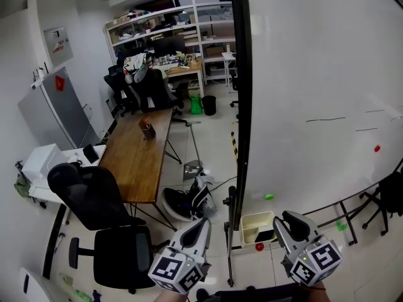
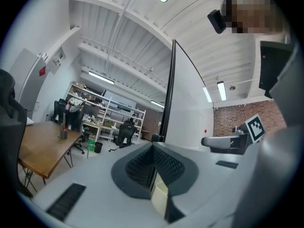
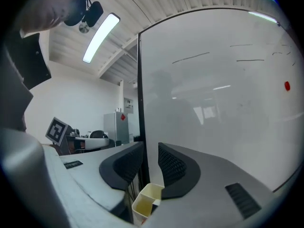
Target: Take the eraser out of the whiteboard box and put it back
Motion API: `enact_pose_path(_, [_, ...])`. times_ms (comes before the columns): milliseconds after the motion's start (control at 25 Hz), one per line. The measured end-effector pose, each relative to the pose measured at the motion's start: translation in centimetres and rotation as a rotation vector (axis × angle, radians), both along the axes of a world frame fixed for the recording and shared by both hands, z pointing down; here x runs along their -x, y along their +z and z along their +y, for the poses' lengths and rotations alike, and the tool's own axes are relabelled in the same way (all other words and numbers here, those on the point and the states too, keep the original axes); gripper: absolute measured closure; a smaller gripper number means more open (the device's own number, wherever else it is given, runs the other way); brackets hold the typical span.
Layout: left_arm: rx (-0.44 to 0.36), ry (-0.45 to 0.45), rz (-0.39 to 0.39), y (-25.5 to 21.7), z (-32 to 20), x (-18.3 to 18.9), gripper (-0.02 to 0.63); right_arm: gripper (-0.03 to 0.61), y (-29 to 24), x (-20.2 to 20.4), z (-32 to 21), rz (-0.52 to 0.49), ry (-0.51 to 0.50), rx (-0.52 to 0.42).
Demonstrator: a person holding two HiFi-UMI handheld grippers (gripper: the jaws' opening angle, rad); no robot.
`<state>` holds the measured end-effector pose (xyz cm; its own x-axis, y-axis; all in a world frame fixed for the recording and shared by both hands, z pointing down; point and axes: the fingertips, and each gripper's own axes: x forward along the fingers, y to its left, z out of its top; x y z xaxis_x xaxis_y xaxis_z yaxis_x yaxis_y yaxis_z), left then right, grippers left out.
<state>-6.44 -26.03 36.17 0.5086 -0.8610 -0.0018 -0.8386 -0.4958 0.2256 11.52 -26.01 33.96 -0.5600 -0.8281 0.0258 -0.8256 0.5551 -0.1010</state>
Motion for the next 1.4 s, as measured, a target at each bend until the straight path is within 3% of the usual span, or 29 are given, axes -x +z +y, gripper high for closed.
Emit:
enact_pose_path(160, [-0.057, 0.0, -0.02, -2.5, 1.3, -0.1, 0.583, 0.554, -2.6, -0.6, 0.8, -0.042, 0.0, -0.056])
enact_pose_path(280, [-0.069, -0.008, -0.017, -3.4, 2.2, 0.2, 0.583, 0.554, -4.2, -1.0, 1.5, -0.09, -0.018, -0.076])
enact_pose_path(800, [-0.063, -0.037, -0.038, -3.7, 3.5, -1.7, 0.583, 0.555, -4.2, -2.4, 1.7, -0.044, -0.045, -0.07])
enact_pose_path(1080, [-0.042, -0.083, -0.056, -2.6, 4.1, -4.0, 0.584, 0.555, -4.0, -4.2, 1.3, -0.072, -0.106, -0.075])
enact_pose_path(1400, [0.06, -0.208, -0.106, 1.2, 7.1, -8.5, 0.584, 0.555, 0.1, -8.0, 0.3, -0.129, -0.22, 0.004])
